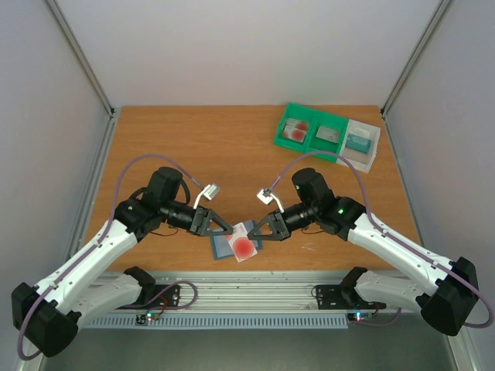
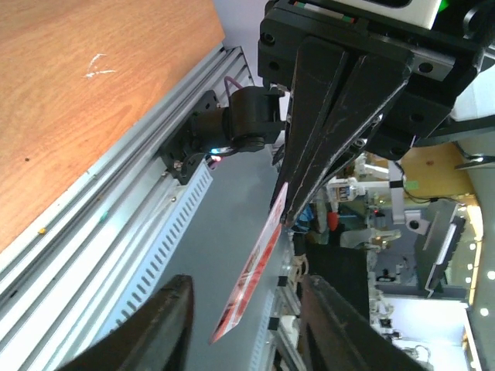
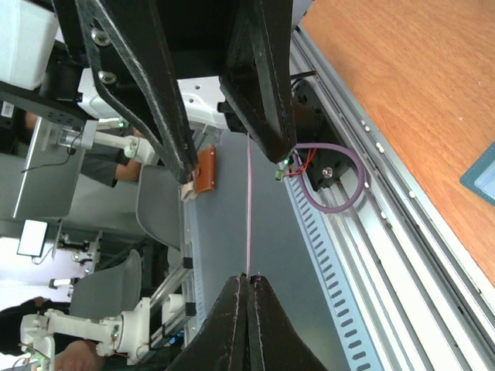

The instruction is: Take the credit cards out of the card holder

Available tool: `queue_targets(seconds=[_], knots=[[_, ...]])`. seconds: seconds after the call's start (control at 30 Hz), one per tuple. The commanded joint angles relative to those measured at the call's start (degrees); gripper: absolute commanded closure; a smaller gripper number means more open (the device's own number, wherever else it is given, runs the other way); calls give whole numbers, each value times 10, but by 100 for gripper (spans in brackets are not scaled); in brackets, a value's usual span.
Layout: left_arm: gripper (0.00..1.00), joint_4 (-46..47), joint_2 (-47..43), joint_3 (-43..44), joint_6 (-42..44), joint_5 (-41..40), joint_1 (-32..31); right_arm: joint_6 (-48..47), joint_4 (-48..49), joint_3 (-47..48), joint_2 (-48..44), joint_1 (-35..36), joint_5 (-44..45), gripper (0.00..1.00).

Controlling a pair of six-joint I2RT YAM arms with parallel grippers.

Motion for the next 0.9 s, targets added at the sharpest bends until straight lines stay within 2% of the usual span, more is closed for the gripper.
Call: queue_targets(seconds=[0.0, 0.17, 0.3, 0.47, 0.57, 0.67, 0.73, 0.87], knots=[[63, 37, -4, -8, -3, 33, -1, 18, 35, 3, -5, 5, -24, 99], [78, 42, 0, -12, -5, 43, -2, 21, 41, 4, 4, 5, -31, 99], [98, 57, 1, -20, -9, 60, -2, 24, 45, 5, 6, 5, -30, 99], [100, 60, 1, -23, -10, 62, -2, 35, 45, 11, 0, 5, -7, 98], [100, 61, -3, -19, -16, 46, -2, 58, 47, 12, -12, 4, 35, 86], [100, 64, -6, -14, -29, 1, -1, 113, 89, -8, -33, 4, 92, 73], [100, 100, -11, -18, -51, -26, -1, 163, 128, -29, -51, 4, 129, 64], [99, 192, -25, -37, -137, -85, -1, 261, 225, -89, -77, 5, 184, 55]])
